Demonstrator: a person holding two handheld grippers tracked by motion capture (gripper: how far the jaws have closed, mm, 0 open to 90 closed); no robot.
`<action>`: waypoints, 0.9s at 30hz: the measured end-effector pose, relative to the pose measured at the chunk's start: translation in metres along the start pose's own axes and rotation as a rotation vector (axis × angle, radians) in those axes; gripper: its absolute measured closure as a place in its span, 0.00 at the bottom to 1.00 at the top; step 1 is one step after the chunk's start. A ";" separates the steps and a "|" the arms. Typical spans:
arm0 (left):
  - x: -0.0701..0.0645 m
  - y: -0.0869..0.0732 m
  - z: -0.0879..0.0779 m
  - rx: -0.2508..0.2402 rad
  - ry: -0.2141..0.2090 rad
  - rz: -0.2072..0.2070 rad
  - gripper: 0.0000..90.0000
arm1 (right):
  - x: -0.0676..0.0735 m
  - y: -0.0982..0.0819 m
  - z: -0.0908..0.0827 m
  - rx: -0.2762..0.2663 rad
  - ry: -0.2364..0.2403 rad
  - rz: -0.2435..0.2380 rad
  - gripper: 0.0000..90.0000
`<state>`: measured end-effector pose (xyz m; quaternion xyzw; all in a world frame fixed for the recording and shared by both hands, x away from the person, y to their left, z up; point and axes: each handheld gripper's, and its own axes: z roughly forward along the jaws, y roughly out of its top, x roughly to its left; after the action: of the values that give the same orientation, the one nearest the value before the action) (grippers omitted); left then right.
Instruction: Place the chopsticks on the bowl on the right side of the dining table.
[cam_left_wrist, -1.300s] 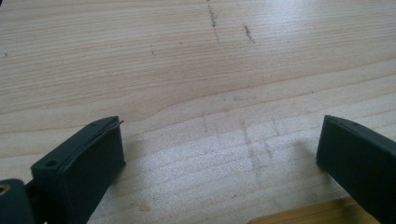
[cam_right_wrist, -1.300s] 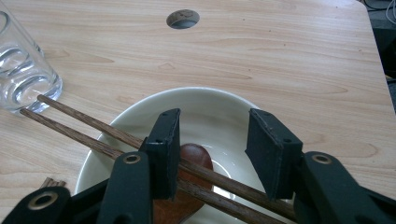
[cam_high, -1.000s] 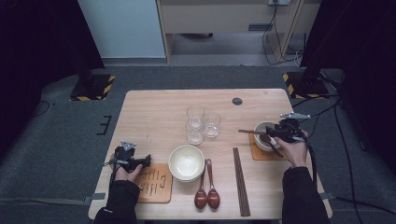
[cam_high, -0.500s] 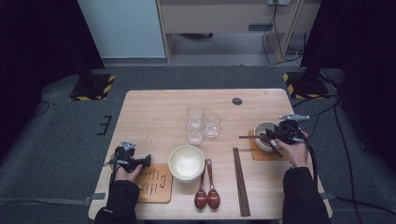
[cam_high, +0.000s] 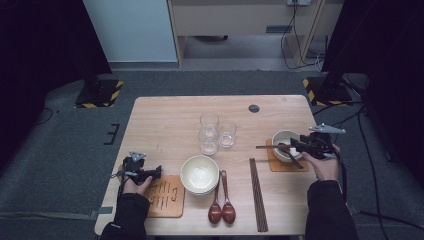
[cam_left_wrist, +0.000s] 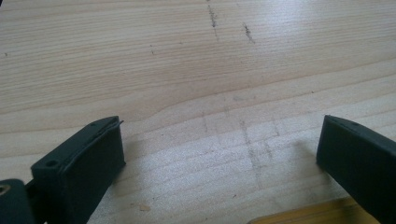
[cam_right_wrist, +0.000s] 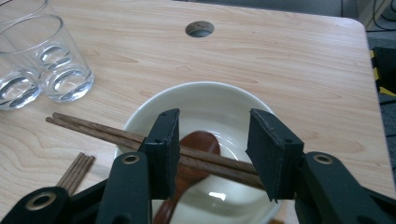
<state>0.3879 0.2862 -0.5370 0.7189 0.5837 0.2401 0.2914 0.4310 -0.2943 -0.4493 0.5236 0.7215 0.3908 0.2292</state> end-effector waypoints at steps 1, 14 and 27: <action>0.000 0.000 0.000 0.000 0.000 0.000 0.00 | -0.003 -0.005 -0.004 0.004 -0.008 0.004 0.61; 0.000 0.000 0.000 0.000 0.000 0.000 0.00 | -0.012 -0.018 -0.007 0.016 -0.024 0.035 0.61; 0.000 0.000 0.000 0.000 0.000 0.000 0.00 | -0.007 -0.018 -0.002 0.014 -0.001 0.038 0.60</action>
<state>0.3879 0.2863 -0.5370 0.7190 0.5836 0.2400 0.2912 0.4217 -0.3036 -0.4634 0.5390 0.7141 0.3896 0.2185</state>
